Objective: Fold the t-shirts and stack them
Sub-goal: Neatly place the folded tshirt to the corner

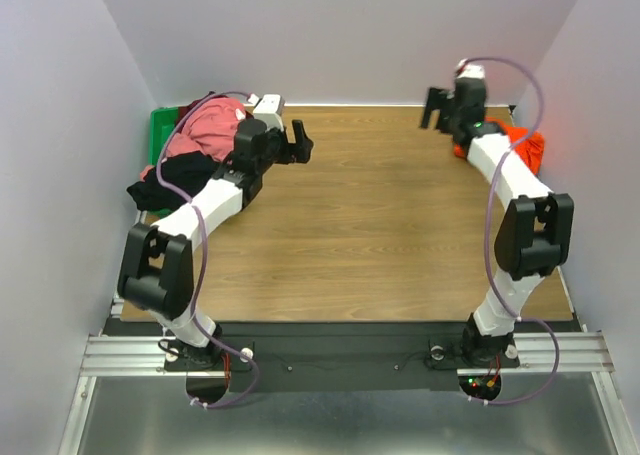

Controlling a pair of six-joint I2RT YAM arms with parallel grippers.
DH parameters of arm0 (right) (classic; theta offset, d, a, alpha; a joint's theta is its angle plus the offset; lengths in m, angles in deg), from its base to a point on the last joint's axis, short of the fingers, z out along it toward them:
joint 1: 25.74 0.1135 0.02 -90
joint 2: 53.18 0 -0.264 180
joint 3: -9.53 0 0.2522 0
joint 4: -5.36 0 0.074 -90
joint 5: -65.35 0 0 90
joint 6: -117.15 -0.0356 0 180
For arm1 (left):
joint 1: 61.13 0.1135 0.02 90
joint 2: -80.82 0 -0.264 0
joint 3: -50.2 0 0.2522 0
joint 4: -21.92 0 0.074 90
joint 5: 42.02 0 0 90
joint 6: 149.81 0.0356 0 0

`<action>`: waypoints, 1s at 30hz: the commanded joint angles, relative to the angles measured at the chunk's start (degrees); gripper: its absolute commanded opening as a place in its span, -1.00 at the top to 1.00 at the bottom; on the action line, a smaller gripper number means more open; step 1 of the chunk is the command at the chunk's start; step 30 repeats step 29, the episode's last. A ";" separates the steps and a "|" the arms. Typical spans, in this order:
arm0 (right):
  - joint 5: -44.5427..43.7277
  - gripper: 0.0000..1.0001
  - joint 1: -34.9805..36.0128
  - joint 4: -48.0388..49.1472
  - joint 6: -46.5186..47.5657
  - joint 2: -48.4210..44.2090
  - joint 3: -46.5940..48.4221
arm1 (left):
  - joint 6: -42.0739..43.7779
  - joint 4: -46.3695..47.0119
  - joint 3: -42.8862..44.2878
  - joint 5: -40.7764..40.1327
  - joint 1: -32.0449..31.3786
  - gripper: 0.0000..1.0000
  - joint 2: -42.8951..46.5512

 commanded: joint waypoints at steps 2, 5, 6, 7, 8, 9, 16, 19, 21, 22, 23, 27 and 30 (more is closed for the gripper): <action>0.29 -1.00 12.56 13.25 -4.42 -9.35 -15.84 | -0.54 5.16 -11.58 -11.17 -2.80 -0.97 12.75; -1.57 -1.00 17.05 14.41 -6.09 -14.87 -22.02 | -0.63 4.99 -16.00 -15.31 -4.47 -0.97 21.10; -1.92 -1.00 17.76 14.67 -6.79 -16.81 -23.69 | -0.63 4.38 -18.53 -16.64 -5.78 -0.97 23.12; -1.92 -1.00 18.98 14.85 -8.36 -18.66 -28.32 | -0.71 3.94 -19.69 -17.95 -6.49 -0.97 27.23; -1.40 -1.00 19.43 15.11 -8.99 -23.11 -30.63 | -0.71 2.54 -21.61 -20.32 -6.93 -0.97 29.10; -0.96 -1.00 20.13 15.02 -9.95 -25.25 -35.35 | -0.80 1.74 -22.42 -21.30 -7.81 -0.97 32.69; 0.10 -1.00 20.93 16.69 -12.77 -45.11 -47.95 | -2.38 -3.27 -27.96 -24.12 -8.87 -0.97 44.57; -0.08 -1.00 20.93 16.69 -13.04 -51.26 -51.47 | -2.73 -4.24 -29.28 -24.73 -8.96 -0.97 47.21; -0.16 -1.00 20.93 16.78 -13.13 -53.30 -52.71 | -2.74 -4.77 -29.46 -24.65 -8.96 -0.97 48.01; 0.01 -1.00 20.93 16.78 -13.04 -54.00 -52.89 | -2.65 -4.86 -29.46 -24.47 -8.96 -0.97 48.45; 0.45 -1.00 20.93 16.78 -12.95 -54.79 -52.89 | -2.56 -4.94 -29.37 -24.04 -8.96 -0.97 48.63; 1.68 -1.00 20.93 17.92 -12.78 -54.63 -53.50 | -2.30 -4.42 -30.24 -24.29 -8.96 -0.97 50.47; 1.94 -1.00 20.93 18.19 -12.60 -54.10 -53.41 | -2.21 -4.33 -30.42 -25.79 -8.96 -0.97 51.09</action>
